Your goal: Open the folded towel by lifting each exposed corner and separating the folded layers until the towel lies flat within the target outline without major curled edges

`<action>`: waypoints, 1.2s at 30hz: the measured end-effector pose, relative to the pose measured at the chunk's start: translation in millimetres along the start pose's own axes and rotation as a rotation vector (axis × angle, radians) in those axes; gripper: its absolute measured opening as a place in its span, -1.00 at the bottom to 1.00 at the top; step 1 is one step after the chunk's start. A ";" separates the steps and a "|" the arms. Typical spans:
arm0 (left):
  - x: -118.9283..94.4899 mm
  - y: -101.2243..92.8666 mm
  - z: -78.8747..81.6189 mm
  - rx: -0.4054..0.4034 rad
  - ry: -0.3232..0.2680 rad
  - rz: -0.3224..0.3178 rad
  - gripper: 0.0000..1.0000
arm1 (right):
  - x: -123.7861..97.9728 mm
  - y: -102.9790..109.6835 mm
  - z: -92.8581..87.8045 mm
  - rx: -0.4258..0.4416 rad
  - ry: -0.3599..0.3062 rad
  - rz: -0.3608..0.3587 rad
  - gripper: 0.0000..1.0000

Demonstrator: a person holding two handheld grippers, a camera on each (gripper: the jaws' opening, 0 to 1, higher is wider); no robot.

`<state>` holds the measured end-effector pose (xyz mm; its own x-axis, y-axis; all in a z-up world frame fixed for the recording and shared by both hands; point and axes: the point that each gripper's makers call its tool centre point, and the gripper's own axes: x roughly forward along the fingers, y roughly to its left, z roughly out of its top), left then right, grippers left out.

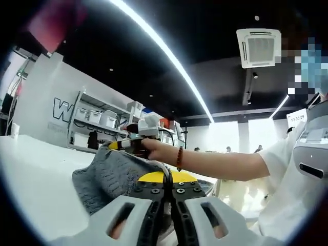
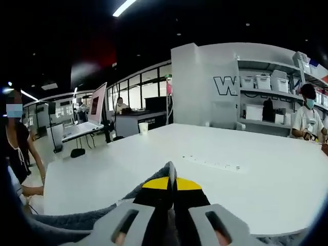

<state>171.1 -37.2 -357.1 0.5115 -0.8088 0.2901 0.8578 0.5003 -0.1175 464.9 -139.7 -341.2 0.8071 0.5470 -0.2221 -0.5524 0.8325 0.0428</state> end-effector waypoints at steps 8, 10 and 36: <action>-5.7 3.3 13.1 0.000 -0.023 0.010 -0.99 | -1.4 13.8 11.8 -0.023 -0.013 0.017 -1.00; -5.3 1.1 13.9 0.015 -0.016 -0.001 -0.99 | 1.6 15.4 14.3 -0.031 -0.014 0.023 -1.00; -20.2 9.4 41.3 0.038 -0.057 0.012 -0.99 | 9.6 40.8 40.6 -0.032 -0.058 0.063 -1.00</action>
<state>166.8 -3.3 -324.8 0.5167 -0.7845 0.3429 0.8488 0.5218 -0.0851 458.6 -96.9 -302.1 0.7809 0.6031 -0.1627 -0.6079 0.7937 0.0240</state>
